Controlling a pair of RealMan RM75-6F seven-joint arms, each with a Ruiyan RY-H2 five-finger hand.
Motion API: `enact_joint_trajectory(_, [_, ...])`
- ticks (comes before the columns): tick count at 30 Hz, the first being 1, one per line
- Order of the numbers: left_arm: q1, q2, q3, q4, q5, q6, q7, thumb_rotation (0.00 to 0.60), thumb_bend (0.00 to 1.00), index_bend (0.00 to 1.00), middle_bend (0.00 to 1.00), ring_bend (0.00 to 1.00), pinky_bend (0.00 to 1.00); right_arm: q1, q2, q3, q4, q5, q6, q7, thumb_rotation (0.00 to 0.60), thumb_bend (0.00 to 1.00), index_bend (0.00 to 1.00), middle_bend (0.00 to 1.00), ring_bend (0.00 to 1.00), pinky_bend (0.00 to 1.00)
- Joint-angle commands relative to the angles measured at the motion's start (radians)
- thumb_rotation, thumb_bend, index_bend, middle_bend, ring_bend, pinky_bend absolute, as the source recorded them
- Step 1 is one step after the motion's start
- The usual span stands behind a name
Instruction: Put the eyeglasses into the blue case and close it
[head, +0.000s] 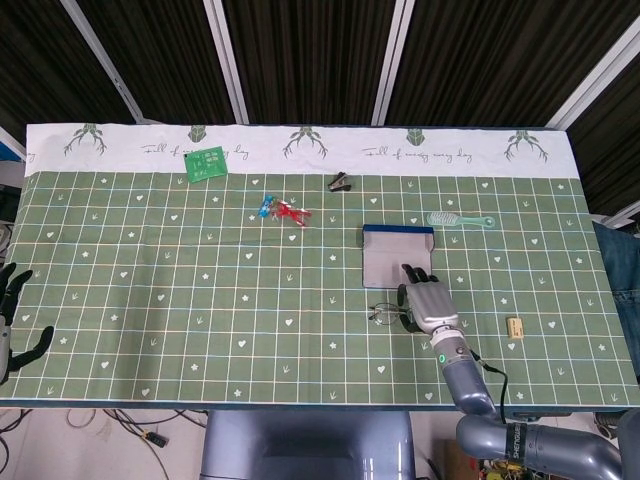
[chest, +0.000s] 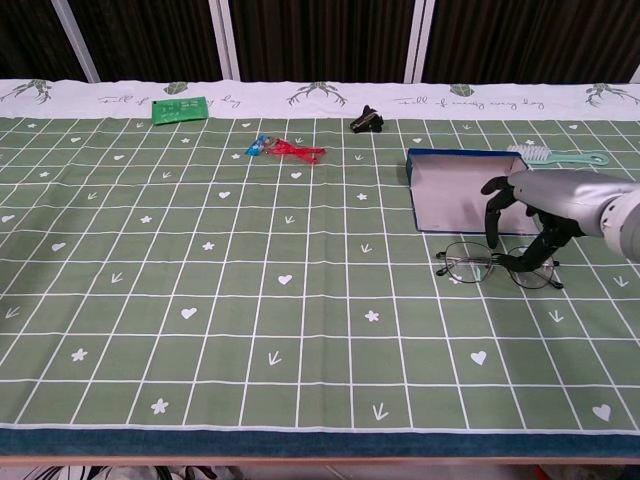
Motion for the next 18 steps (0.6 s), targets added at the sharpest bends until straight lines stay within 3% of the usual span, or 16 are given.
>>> enact_joint_trajectory(1, [0.0,0.0,0.0,0.0,-0.001,0.0,0.0,0.6,0.32,0.09,0.0,0.0,0.0,0.002,-0.002,-0.002,0.002,0.002,0.0,0.0,0.6,0.44,0.51,0.08,0.1,0.21])
enact_joint_trajectory(18, [-0.001,0.001,-0.001,-0.001,-0.004,-0.003,0.002,0.6,0.32,0.09,0.0,0.0,0.0,0.014,-0.016,-0.008,0.026,0.02,-0.008,0.007,0.6,0.44,0.55,0.08,0.1,0.21])
